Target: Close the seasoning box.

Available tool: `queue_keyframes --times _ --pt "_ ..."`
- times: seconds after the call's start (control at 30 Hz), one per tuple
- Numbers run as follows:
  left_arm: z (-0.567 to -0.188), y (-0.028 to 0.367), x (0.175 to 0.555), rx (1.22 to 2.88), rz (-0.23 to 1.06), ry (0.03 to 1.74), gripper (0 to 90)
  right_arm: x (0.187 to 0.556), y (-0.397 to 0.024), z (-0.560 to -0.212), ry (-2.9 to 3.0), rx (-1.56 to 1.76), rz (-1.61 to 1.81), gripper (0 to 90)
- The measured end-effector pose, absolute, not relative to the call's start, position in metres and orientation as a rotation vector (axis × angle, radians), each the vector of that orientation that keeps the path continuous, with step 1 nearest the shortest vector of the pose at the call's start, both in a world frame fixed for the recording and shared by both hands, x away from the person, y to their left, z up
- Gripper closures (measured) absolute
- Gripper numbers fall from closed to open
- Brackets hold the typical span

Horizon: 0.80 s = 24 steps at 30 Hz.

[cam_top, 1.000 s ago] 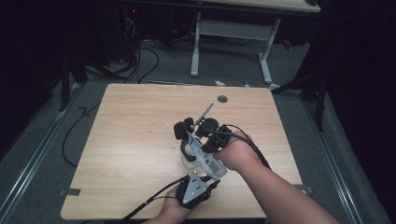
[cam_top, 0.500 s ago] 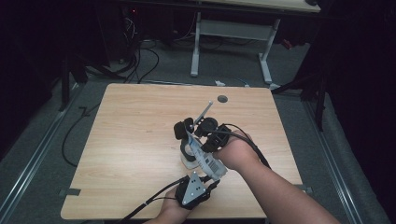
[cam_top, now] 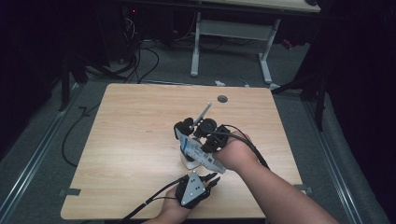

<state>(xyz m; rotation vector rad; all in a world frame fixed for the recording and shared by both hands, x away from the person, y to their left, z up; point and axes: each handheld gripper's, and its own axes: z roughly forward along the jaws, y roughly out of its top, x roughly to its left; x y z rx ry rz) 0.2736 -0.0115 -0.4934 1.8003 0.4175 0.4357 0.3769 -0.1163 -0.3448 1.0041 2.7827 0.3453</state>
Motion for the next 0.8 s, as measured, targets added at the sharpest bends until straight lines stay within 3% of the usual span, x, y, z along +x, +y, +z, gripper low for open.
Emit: queue_keyframes --times 0.5,0.8 --pt "-0.501 -0.01 0.274 1.831 0.414 0.413 72.6 0.374 -0.13 -0.343 2.748 1.095 0.365 90.0" --pt "-0.515 -0.012 0.28 1.886 0.336 0.455 51.8 0.374 -0.13 -0.342 2.75 1.097 0.371 90.0"
